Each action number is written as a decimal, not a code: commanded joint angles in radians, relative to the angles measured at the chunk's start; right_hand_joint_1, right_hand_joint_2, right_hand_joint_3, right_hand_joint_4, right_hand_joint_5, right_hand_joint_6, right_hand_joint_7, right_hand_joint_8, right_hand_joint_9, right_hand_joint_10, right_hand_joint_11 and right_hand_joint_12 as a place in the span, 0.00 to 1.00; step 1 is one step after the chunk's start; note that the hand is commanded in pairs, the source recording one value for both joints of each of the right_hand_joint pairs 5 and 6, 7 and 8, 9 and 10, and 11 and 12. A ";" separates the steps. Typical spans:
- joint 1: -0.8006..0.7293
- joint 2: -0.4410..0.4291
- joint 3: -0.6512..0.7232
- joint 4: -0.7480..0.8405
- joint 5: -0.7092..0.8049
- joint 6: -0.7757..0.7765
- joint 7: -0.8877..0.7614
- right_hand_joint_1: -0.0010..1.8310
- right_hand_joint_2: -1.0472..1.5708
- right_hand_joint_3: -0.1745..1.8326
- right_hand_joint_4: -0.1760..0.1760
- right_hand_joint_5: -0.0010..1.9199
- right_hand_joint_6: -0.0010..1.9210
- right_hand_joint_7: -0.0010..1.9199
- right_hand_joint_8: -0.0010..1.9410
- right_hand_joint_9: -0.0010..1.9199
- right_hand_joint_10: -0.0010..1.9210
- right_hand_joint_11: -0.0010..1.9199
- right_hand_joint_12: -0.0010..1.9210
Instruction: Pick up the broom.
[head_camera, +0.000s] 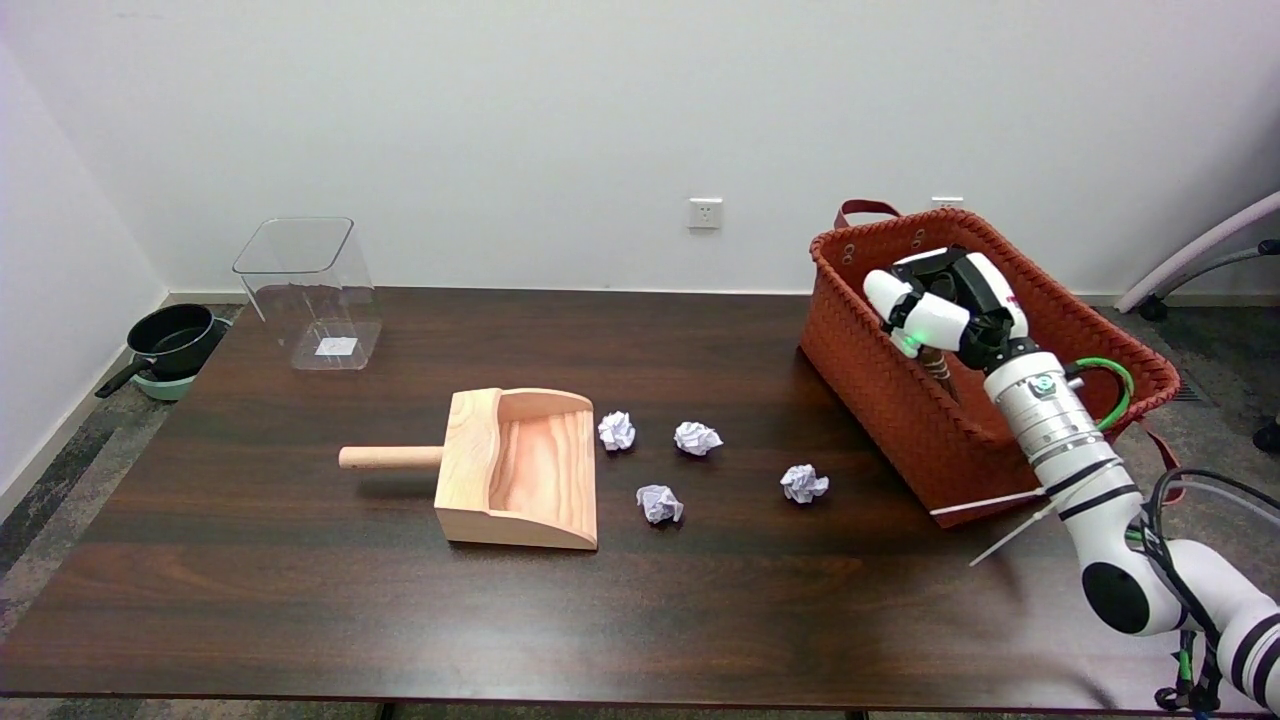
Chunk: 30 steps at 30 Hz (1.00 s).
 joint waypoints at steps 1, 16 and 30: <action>0.022 -0.001 0.095 -0.055 -0.006 -0.002 -0.082 0.57 0.89 0.54 0.50 1.00 1.00 1.00 0.99 1.00 1.00 0.97 0.97; 0.021 0.001 0.319 -0.329 -0.005 0.117 -0.223 0.59 0.90 0.53 0.50 1.00 1.00 1.00 0.99 1.00 1.00 0.97 0.97; 0.017 -0.001 0.424 -0.658 0.135 0.340 -0.493 0.57 0.96 0.53 0.50 1.00 1.00 1.00 0.99 1.00 1.00 0.98 0.98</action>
